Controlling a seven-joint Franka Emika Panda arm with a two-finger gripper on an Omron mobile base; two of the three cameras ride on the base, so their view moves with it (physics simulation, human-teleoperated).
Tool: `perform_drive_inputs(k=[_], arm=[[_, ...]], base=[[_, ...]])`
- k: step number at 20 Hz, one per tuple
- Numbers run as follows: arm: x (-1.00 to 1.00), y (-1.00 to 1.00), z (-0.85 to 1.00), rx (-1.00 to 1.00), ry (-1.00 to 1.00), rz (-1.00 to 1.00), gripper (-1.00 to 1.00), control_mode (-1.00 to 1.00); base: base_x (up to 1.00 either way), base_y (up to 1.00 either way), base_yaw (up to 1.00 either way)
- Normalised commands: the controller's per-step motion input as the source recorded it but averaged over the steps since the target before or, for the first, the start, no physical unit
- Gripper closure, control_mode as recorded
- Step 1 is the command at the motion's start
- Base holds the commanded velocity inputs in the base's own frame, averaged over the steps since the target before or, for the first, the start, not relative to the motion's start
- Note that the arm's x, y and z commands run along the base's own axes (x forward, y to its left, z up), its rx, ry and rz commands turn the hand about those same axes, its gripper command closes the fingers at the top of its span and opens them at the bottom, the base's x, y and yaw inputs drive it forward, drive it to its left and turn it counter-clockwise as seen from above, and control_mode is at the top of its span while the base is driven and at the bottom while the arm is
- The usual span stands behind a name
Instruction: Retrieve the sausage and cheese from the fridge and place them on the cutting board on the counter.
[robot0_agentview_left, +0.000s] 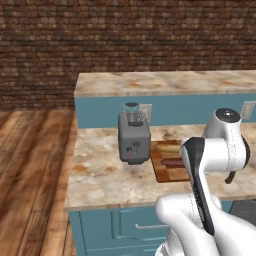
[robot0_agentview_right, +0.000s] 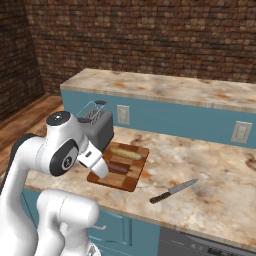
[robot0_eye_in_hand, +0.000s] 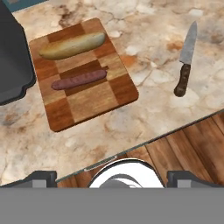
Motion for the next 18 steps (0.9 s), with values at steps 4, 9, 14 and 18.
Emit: perform_drive_inputs(k=[4, 9, 14, 18], arm=[[0.00, 0.00, 0.00, 0.00, 0.00, 0.00, -1.00, -1.00], [0.00, 0.00, 0.00, 0.00, 0.00, 0.00, -1.00, -1.00], [0.00, 0.00, 0.00, 0.00, 0.00, 0.00, -1.00, 1.00], [0.00, 0.00, 0.00, 0.00, 0.00, 0.00, -1.00, 1.00]], base=[[0.00, 0.00, 0.00], [0.00, 0.00, 0.00], [0.00, 0.00, 0.00], [-0.24, -0.03, 0.00]])
